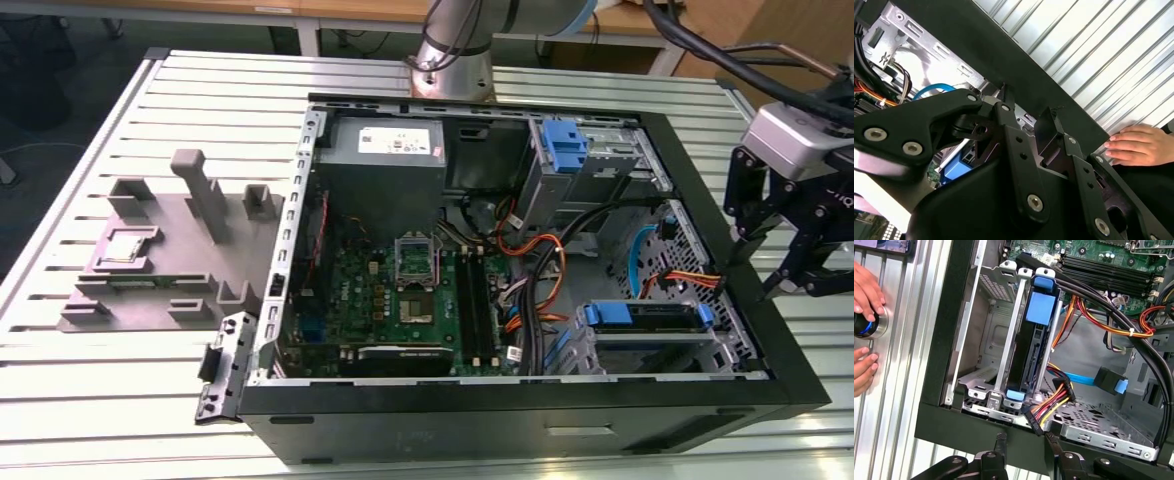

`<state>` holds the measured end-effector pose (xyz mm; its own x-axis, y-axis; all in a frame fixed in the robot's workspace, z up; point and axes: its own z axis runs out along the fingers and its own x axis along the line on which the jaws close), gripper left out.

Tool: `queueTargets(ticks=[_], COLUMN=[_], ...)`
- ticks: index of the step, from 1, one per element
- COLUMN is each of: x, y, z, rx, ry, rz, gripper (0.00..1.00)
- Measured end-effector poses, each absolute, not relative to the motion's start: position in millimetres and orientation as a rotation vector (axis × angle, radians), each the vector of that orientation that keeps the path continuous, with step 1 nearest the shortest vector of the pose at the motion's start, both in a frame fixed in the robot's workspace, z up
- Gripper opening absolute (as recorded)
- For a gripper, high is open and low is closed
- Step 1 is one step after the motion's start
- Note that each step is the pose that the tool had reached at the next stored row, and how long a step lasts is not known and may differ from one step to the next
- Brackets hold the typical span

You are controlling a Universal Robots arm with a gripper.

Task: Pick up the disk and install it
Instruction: 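Insert the first disk wire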

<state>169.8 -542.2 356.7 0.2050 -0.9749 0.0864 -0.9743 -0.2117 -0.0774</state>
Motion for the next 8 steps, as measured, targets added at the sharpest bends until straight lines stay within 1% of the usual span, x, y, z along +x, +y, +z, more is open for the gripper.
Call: queueTargets(ticks=[8], x=[167.2], y=[-542.2], z=[356.7], rx=[-2.434], ry=[1.969], rz=[-0.182], gripper=[0.43])
